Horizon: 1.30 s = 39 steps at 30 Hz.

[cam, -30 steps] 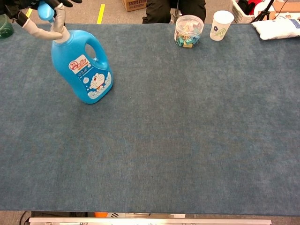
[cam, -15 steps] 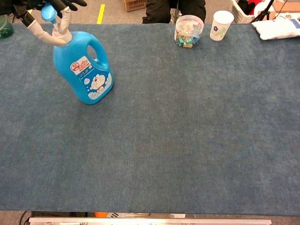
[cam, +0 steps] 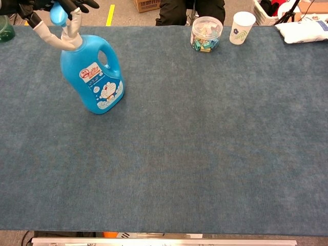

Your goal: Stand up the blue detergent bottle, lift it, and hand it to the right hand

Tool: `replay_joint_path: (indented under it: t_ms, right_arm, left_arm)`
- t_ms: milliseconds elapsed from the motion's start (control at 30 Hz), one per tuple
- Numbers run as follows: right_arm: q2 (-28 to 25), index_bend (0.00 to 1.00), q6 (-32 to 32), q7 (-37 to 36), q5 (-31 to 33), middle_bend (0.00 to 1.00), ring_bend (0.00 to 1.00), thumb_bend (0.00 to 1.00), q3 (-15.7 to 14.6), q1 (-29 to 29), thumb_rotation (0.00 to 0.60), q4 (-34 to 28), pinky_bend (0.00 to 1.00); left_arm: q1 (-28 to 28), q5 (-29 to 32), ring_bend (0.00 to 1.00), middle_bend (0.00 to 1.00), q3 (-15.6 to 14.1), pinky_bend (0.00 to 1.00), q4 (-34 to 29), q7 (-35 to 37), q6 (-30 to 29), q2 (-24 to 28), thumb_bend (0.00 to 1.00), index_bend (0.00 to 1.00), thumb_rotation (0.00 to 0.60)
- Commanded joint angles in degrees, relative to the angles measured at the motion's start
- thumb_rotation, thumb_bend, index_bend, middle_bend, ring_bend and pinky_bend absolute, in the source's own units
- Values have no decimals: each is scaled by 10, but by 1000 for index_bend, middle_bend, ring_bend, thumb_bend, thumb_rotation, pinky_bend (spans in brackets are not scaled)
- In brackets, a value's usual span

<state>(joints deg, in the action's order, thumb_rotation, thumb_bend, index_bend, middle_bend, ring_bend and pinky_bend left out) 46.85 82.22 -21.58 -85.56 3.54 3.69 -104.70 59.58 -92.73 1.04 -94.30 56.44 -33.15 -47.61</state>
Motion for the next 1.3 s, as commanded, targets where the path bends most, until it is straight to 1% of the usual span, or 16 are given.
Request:
replay_joint_path:
  t_ms: [33, 267, 467, 533, 767, 967, 1167, 1300]
  right_arm:
    - [0, 220, -1, -1, -1, 305, 192, 5, 0, 1, 600, 1, 205]
    - [1, 220, -2, 6, -12, 305, 192, 4, -2, 3, 600, 4, 205]
    - [-7, 220, -13, 9, -67, 306, 192, 5, -21, 13, 600, 13, 205]
    - [-9, 220, -16, 9, -74, 305, 192, 6, -25, 15, 600, 12, 205]
    - [-13, 220, -23, 20, -79, 305, 192, 5, -32, 18, 600, 11, 205]
    - [-15, 220, -17, 21, -77, 305, 192, 5, -33, 17, 600, 11, 205]
    - [-15, 220, -10, 13, -75, 305, 192, 5, -35, 14, 600, 17, 205]
    - [-13, 220, -8, 8, -75, 305, 192, 6, -35, 15, 600, 22, 205]
  left_arm:
    - [2, 6, 0, 0, 1, 141, 3, -3, 6, 1, 219, 0, 600]
    - [-7, 18, 0, 0, 2, 139, -1, -13, 2, 4, 218, 0, 600]
    - [-17, 20, 0, 0, 1, 139, -9, -25, -5, 0, 218, 0, 600]
    - [-21, 22, 0, 0, 2, 139, -10, -29, -9, -4, 218, 0, 600]
    - [-23, 24, 0, 0, 2, 139, -10, -48, -5, -14, 217, 0, 600]
    - [-21, 28, 0, 0, 8, 139, -12, -54, -2, -16, 217, 0, 600]
    - [-15, 41, 0, 0, 23, 139, -12, -56, 1, 2, 217, 0, 600]
    - [-17, 40, 0, 0, 27, 139, -21, -58, -1, 11, 216, 0, 600]
